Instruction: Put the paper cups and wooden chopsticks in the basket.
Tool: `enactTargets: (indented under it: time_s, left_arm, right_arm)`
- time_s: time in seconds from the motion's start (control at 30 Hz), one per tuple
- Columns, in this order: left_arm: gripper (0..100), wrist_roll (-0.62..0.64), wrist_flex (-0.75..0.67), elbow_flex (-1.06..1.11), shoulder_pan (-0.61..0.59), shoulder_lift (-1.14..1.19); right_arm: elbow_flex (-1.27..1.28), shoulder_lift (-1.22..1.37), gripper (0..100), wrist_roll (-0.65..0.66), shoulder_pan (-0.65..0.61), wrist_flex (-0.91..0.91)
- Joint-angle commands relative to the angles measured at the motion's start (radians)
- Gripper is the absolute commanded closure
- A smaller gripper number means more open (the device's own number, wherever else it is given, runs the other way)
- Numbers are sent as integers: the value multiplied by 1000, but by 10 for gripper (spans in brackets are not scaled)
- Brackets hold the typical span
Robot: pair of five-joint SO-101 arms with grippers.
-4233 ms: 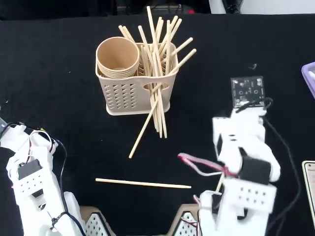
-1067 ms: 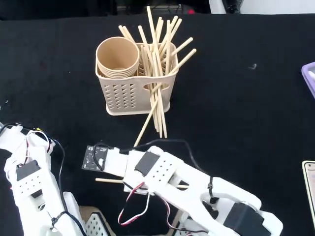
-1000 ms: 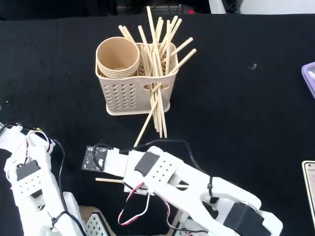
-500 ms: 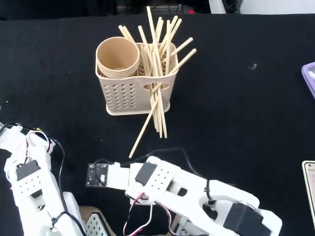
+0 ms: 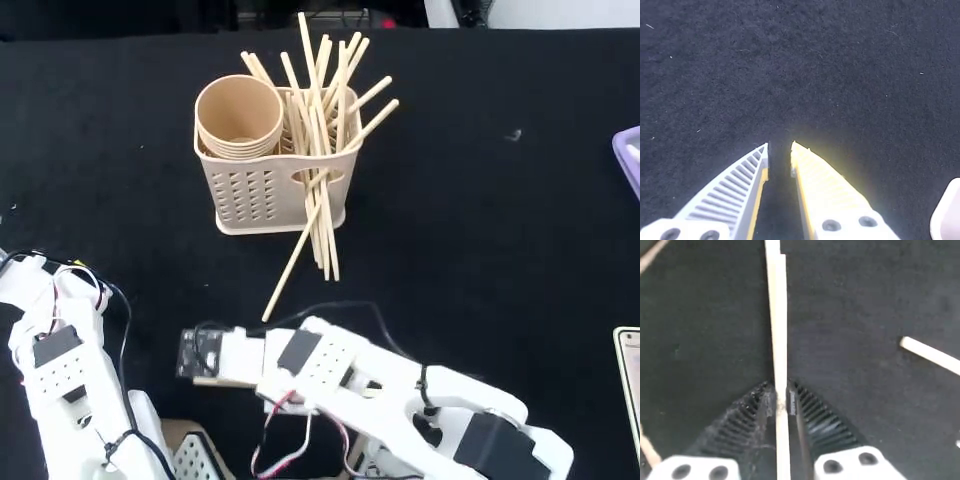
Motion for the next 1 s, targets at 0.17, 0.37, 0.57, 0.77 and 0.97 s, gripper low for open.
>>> enactTargets:
  time_s: [0.17, 0.37, 0.57, 0.77, 0.97]
  left_arm:
    - [914, 8, -18, -19, -8, -18]
    - [913, 8, -20, -19, -8, -18]
    - [913, 8, -20, -19, -8, -18]
    - [913, 8, -18, -19, -8, -18]
    - [913, 8, -20, -19, -8, -18]
  right_arm:
    - [-380, -360, 988, 63, 235, 311]
    - [-710, -564, 988, -77, 351, 272]
    - [-731, -572, 988, -275, 505, -117]
    - [-572, -490, 987, -434, 583, -637]
    - [-558, -303, 987, -486, 637, -878]
